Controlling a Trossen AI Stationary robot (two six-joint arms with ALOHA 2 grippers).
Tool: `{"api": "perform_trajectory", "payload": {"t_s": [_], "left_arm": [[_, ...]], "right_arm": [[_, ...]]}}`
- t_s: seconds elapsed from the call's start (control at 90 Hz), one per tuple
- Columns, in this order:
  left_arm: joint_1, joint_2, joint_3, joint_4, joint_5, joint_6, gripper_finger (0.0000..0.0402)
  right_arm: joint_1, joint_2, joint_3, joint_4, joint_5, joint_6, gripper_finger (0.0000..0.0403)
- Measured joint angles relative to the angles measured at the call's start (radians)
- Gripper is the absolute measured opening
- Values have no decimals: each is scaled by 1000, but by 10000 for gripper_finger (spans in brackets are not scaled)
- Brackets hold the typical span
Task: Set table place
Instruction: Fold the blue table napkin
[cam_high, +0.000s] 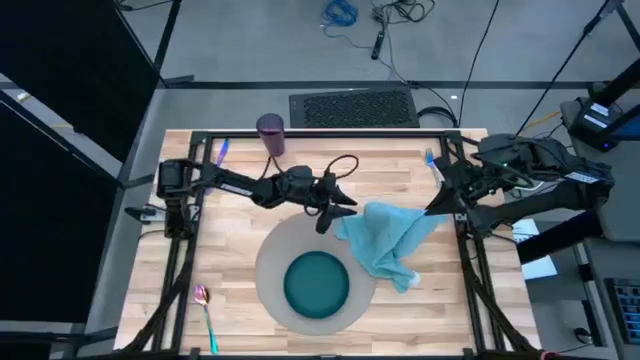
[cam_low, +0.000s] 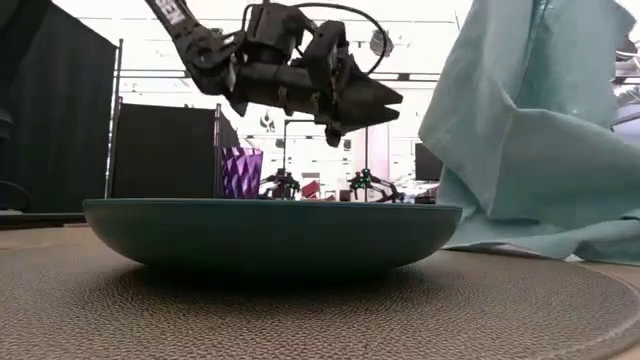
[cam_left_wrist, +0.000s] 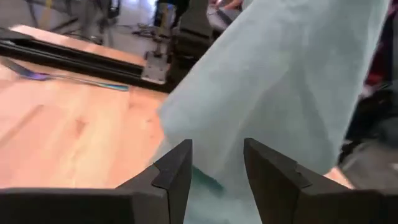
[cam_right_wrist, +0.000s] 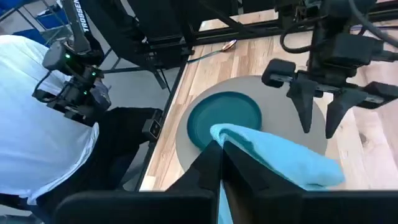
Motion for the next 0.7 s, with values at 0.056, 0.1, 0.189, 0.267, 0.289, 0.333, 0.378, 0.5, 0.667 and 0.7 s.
{"api": "perform_trajectory", "payload": {"t_s": [0.056,0.1,0.189,0.267,0.289,0.333,0.378,0.5,0.667,0.7], "left_arm": [[2,25,0,43,6,-51,130],[3,46,0,86,6,-111,130],[3,86,0,179,-11,-285,130],[3,119,8,204,-40,-429,130],[3,129,13,205,-46,-455,130],[3,145,21,203,-49,-493,130],[3,163,37,205,-53,-519,130],[-1,198,75,211,-57,-523,130],[-4,215,93,211,-59,-524,130],[-4,215,94,213,-65,-524,130]], "right_arm": [[0,0,0,-12,0,0,0],[0,0,0,-20,0,0,0],[0,0,0,-22,0,-3,0],[0,-2,0,-19,0,-4,0],[0,-2,0,-18,0,-6,0],[0,-2,0,-18,0,-12,0],[0,-3,0,-16,0,-20,0],[0,-3,0,-4,-1,-34,0],[0,-3,0,-5,-4,-42,0],[0,-3,0,-5,-4,-42,0]]}}
